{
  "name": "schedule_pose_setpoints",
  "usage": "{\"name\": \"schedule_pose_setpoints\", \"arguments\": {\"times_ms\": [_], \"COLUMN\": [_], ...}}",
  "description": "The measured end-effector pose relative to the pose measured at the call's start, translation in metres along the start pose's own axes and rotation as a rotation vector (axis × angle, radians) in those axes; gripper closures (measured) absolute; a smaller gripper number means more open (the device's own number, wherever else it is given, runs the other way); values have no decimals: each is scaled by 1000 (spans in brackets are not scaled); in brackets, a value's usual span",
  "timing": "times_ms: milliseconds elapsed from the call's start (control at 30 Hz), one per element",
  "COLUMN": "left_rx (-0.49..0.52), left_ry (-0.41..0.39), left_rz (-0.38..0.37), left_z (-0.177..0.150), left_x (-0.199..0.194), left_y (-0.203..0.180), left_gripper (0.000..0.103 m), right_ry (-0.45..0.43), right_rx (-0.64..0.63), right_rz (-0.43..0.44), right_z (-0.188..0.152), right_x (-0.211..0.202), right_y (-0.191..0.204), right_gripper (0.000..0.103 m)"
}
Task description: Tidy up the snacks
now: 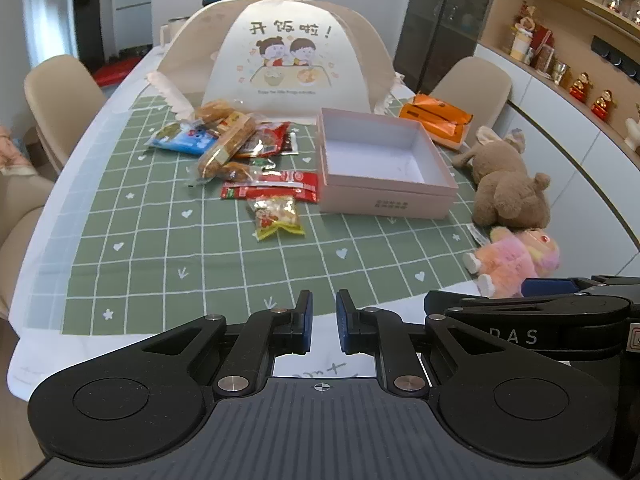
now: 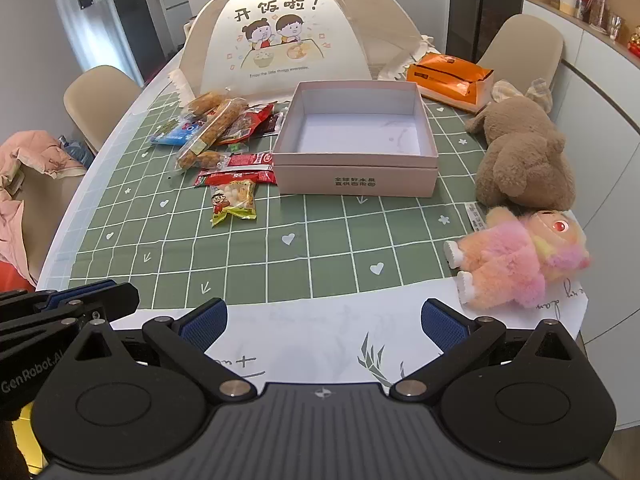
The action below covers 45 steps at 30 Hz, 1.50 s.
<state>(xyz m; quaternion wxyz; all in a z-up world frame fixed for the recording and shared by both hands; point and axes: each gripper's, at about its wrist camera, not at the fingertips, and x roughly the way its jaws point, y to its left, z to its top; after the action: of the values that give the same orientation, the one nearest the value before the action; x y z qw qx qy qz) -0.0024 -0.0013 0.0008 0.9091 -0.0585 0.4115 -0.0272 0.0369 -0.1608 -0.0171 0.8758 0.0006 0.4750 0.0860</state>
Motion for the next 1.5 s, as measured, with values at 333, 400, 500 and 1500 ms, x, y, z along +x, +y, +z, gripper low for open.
{"name": "schedule_pose_setpoints", "arguments": {"times_ms": [333, 400, 500, 1500], "left_rx": [2, 2, 1, -171], "left_ry": [11, 12, 14, 53], "left_rz": [1, 3, 3, -55], "left_z": [0, 0, 0, 28], "left_x": [4, 5, 5, 40], "left_y": [0, 0, 1, 26], "left_gripper": [87, 87, 87, 85], "right_ry": [2, 0, -2, -132], "right_rx": [-3, -3, -2, 12], "right_rz": [0, 1, 2, 166], "right_z": [-1, -1, 0, 27], "right_x": [0, 0, 0, 25], "right_y": [-1, -2, -1, -25], "right_gripper": [0, 0, 0, 0]}}
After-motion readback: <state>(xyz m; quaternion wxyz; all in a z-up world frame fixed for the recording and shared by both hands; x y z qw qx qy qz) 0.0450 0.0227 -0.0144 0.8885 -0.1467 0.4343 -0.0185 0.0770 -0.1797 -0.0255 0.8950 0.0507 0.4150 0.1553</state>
